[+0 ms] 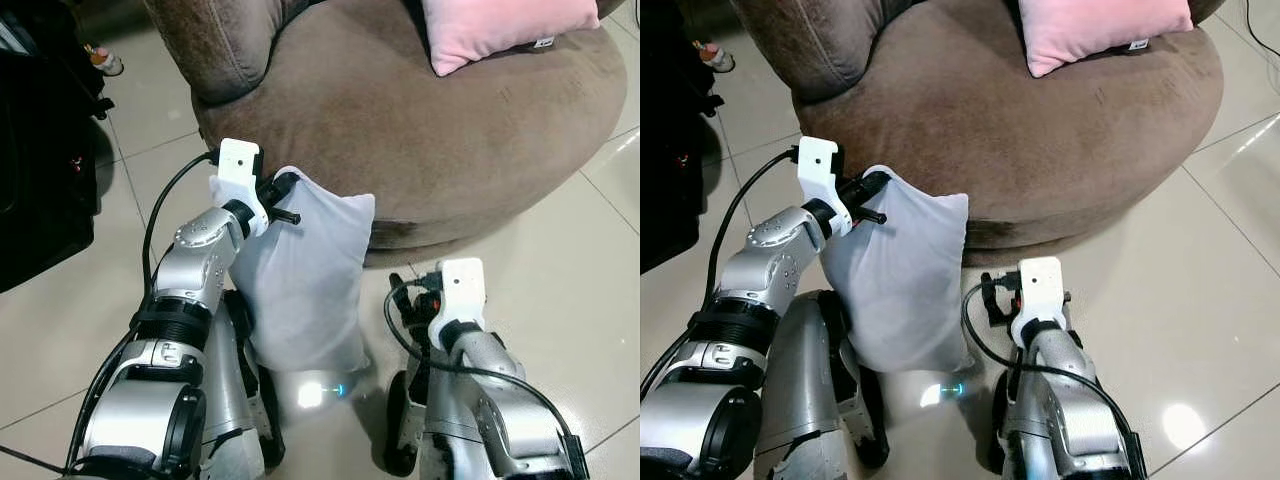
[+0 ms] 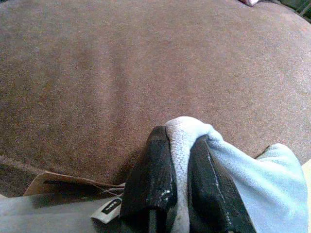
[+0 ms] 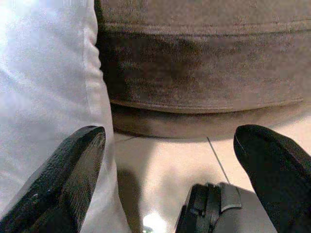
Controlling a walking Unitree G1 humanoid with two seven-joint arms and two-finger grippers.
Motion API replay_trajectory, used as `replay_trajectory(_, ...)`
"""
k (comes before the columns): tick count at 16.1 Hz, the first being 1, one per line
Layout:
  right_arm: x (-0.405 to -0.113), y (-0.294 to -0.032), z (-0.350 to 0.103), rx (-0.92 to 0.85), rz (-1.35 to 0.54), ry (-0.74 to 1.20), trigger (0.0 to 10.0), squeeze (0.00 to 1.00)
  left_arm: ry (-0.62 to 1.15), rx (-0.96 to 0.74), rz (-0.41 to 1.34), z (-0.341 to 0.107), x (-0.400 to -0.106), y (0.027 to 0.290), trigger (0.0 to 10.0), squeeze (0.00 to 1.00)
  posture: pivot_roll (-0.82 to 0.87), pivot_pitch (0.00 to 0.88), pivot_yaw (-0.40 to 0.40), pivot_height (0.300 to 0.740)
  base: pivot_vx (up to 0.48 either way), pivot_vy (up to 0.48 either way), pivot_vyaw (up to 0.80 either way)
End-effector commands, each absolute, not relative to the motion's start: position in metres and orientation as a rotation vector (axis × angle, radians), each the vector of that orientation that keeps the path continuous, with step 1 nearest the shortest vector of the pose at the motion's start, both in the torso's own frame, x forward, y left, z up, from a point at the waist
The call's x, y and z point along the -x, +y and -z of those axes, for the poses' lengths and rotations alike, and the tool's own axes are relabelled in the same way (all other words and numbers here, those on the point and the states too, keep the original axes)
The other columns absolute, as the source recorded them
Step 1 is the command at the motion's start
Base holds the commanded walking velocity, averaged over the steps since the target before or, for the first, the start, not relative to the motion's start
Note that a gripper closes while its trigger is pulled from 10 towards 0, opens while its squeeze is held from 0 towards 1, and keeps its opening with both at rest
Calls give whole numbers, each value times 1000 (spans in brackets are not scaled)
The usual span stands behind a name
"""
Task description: Move the pillow to the sofa from floor
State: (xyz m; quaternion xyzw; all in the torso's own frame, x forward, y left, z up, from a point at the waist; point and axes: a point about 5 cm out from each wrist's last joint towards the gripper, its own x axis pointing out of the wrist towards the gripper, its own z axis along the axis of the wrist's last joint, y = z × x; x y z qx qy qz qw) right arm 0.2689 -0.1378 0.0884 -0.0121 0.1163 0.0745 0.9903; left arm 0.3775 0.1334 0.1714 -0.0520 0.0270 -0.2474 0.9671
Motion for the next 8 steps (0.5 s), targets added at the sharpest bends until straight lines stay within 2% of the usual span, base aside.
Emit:
replay_trajectory(1,-264,-140,-77,23,-132,293,10000,0,-164,76,526,-219,-378,129,0,0,-122,240,10,472,0,0,0)
replay_trajectory(8,-268,-140,-79,34,-113,281,10000,0,-157,62,534,-218,-378,126,0,0,-118,239,8,472,0,0,0)
